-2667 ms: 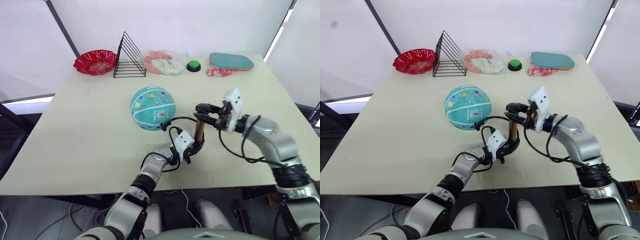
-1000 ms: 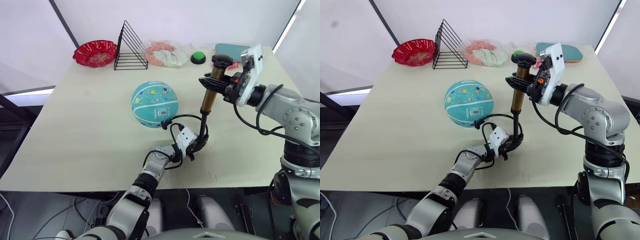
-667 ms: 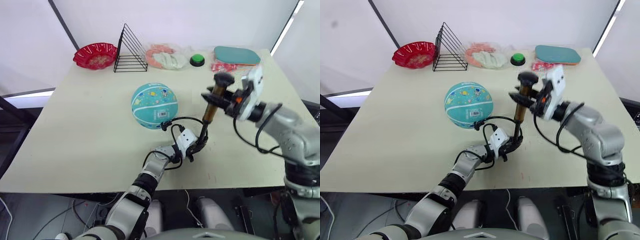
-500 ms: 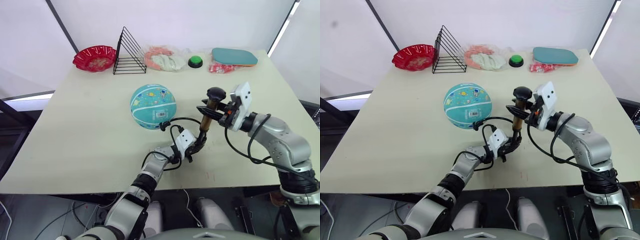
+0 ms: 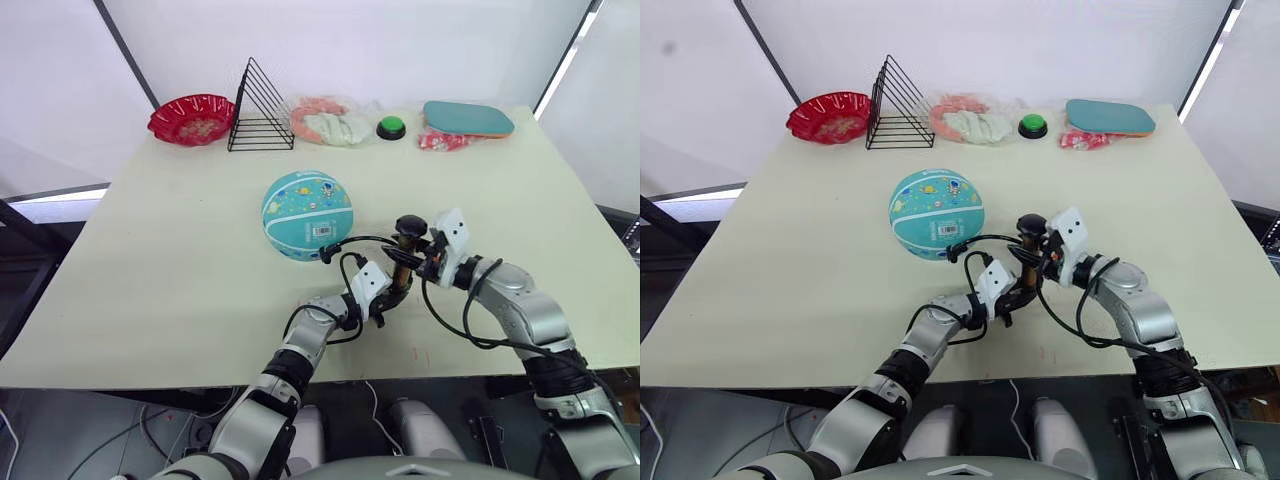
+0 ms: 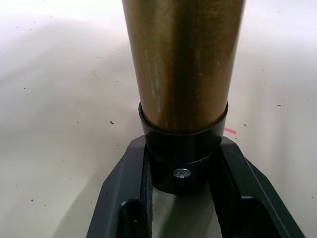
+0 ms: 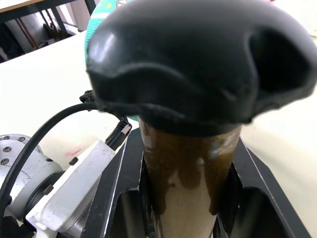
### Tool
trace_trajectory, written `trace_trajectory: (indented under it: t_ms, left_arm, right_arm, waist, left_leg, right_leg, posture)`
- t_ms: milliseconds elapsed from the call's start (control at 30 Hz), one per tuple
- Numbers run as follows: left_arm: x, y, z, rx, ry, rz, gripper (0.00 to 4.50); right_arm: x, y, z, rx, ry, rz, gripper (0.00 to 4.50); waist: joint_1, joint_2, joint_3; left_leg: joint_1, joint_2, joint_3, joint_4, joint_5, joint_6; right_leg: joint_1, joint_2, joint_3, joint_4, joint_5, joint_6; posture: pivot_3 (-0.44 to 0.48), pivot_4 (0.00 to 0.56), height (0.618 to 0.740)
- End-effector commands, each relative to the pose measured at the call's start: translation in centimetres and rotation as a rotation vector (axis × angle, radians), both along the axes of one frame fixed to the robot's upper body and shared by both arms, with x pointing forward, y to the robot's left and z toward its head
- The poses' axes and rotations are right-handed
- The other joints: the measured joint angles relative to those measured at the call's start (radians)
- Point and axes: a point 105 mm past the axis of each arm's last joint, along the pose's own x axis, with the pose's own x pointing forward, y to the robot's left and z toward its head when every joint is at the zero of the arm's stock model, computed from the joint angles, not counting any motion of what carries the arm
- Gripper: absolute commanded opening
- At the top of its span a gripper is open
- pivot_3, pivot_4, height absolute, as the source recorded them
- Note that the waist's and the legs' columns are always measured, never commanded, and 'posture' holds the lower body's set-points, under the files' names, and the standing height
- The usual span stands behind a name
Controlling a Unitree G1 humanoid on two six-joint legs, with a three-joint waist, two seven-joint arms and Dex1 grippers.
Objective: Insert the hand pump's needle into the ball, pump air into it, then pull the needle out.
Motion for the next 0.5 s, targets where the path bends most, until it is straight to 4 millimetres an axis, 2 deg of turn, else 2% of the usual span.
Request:
trace_trajectory:
  t_ms: [33,133,300,400,500]
  left_arm:
    - [-1.9,1.1,-3.7,0.064,0.144,0.011,1.06]
    - [-1.9,1.2,-3.8,0.064,0.145,0.01,1.06]
    - [-1.9,1.1,-3.8,0.064,0.147,0.001,1.06]
    - [-1.9,1.0,-3.7,0.064,0.148,-0.003,1.05]
    - [-1.9,0.8,-3.7,0.063,0.148,-0.008,1.05]
  right_arm:
    - [-0.5,-0.7,1.3,-0.009,0.012,0.006,1.06]
    - [-0.7,-0.9,3.1,-0.005,-0.023,0.013,1.06]
    - [-1.0,-1.4,9.9,0.061,-0.135,0.016,1.06]
    - [-1.2,-1.7,12.1,0.102,-0.151,0.008,1.06]
    - [-1.4,-2.4,15.3,0.152,-0.202,-0.006,1.06]
  waist:
    - [0.003,0.001,0.001]
    - [0.005,0.002,0.002]
    - [0.006,0.006,0.009]
    - [0.007,0.005,0.012]
    - [0.006,0.007,0.015]
  left_leg:
    - [0.0,0.0,0.0,0.0,0.0,0.0]
    - [-0.002,0.0,0.0,0.0,0.0,0.0]
    - [-0.004,-0.001,0.0,0.0,0.0,0.0]
    - [-0.004,-0.001,-0.001,0.0,0.0,0.0]
    - [-0.004,-0.001,-0.001,0.0,0.0,0.0]
  right_leg:
    - [0.0,0.0,0.0,0.0,0.0,0.0]
    - [-0.001,0.0,0.0,0.0,0.0,0.0]
    - [-0.003,-0.002,0.0,-0.001,0.0,0.001]
    - [-0.003,-0.002,-0.001,-0.001,0.0,0.001]
    - [-0.003,-0.002,-0.001,0.0,0.0,0.001]
  posture:
    - [0.0,0.15,0.74]
    - [0.0,0.15,0.74]
    - [0.0,0.15,0.74]
    - [0.0,0.15,0.74]
    - [0.0,0.15,0.74]
